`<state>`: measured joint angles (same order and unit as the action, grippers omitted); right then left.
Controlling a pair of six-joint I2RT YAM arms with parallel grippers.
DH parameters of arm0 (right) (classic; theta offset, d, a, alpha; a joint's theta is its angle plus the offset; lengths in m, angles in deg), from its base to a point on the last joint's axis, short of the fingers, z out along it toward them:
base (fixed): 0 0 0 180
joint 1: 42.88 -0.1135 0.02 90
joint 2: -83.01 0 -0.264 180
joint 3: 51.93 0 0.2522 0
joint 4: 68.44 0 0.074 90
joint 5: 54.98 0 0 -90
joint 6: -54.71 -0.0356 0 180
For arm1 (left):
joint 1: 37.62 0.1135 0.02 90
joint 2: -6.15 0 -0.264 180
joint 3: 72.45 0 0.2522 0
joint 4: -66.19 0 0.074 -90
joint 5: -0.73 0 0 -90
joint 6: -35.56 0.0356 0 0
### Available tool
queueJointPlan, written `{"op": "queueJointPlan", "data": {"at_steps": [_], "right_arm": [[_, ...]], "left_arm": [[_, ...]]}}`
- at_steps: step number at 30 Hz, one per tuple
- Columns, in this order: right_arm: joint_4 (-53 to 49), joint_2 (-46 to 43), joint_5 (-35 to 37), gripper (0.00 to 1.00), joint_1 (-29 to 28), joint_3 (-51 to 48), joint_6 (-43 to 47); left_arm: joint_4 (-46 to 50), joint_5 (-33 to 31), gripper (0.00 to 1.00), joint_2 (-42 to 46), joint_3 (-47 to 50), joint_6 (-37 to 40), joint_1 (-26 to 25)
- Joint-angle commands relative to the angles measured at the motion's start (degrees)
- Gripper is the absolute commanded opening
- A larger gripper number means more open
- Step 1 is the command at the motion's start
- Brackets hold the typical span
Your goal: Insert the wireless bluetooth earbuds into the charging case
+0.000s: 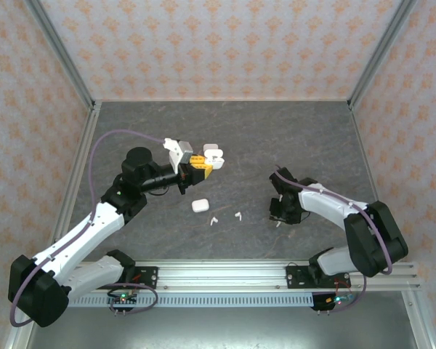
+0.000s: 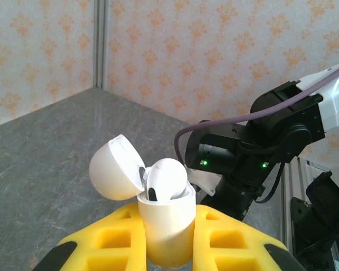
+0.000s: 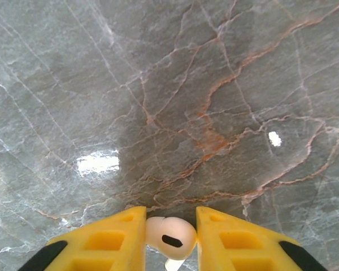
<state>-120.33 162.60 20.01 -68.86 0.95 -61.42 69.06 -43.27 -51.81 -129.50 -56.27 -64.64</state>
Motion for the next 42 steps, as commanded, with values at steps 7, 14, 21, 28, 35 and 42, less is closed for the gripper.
{"op": "queueJointPlan", "data": {"at_steps": [7, 14, 21, 28, 35, 42], "right_arm": [[-2.23, -7.03, 1.72, 0.22, -2.28, 4.77, 4.02], [2.14, -19.92, 0.57, 0.22, -3.79, 10.57, 7.71], [12.09, -25.68, -3.51, 0.22, -6.32, 17.23, 11.26], [22.09, -25.27, -5.06, 0.22, -11.01, 22.57, 15.82], [28.76, -21.72, -4.13, 0.23, -15.12, 25.83, 20.29], [29.76, -17.17, -4.22, 0.23, -16.21, 29.15, 22.37]], "left_arm": [[-2.46, -0.03, 0.11, -0.19, -0.79, -0.67, -0.25], [-7.54, 0.48, 0.11, -1.67, -0.13, -4.08, -0.28], [-10.93, 1.11, 0.11, -3.29, -0.42, -6.60, -0.24], [-13.85, 1.38, 0.11, -3.96, -0.32, -9.17, -0.28], [-15.56, 1.66, 0.11, -4.14, -0.26, -10.37, -0.91], [-15.64, 1.57, 0.10, -4.18, -0.32, -10.30, -1.38]]}}
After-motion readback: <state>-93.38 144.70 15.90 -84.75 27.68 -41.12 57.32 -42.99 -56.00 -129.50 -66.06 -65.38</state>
